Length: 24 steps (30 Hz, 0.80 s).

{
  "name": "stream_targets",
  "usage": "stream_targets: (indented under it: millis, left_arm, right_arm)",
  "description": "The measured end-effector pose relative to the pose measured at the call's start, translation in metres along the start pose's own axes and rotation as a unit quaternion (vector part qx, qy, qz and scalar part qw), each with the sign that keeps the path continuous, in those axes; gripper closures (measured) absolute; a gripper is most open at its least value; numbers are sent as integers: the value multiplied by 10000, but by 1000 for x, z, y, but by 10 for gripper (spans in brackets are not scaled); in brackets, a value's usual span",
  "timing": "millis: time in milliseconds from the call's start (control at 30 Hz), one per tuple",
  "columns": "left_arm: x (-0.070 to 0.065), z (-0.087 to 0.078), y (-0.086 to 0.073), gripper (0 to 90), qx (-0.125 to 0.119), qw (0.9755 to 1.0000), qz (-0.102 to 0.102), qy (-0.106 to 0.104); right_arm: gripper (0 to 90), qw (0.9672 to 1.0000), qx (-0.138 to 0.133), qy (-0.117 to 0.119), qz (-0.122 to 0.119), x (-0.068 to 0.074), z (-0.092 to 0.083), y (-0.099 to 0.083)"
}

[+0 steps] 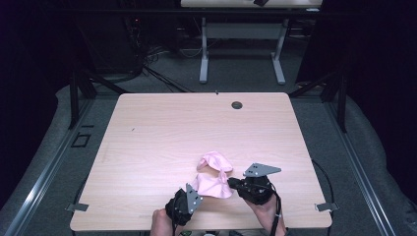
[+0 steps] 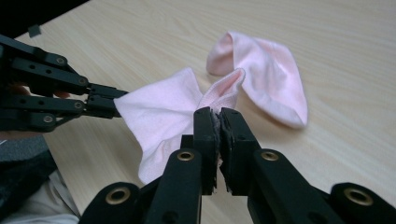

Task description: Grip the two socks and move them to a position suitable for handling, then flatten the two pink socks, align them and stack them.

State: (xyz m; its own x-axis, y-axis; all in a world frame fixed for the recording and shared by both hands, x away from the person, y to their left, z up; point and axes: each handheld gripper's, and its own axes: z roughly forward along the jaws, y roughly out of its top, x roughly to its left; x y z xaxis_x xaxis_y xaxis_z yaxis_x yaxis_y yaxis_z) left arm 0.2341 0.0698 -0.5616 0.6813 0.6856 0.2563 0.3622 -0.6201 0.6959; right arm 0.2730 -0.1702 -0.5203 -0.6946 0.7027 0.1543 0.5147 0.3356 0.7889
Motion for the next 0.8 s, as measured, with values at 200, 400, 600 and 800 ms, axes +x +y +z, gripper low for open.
stream_targets:
  millis: [200, 400, 600, 800]
  left_arm:
    - [-1, 0, -4, 611, 90, 9987, -224, -442]
    - [24, -6, -9, 388, 13, 9949, -823, -576]
    - [49, 8, -1, 396, 54, 9865, -1384, -878]
    - [54, 29, 9, 537, 257, 9824, -1533, -1034]
  right_arm:
    - [844, 9993, 339, -117, 110, -10, 4, -21]
    - [622, 9974, 560, -292, 332, -25, 1, -34]
    - [515, 9967, 639, -416, 292, -31, 2, -28]
    - [628, 9932, 1016, -403, 394, -36, 17, -32]
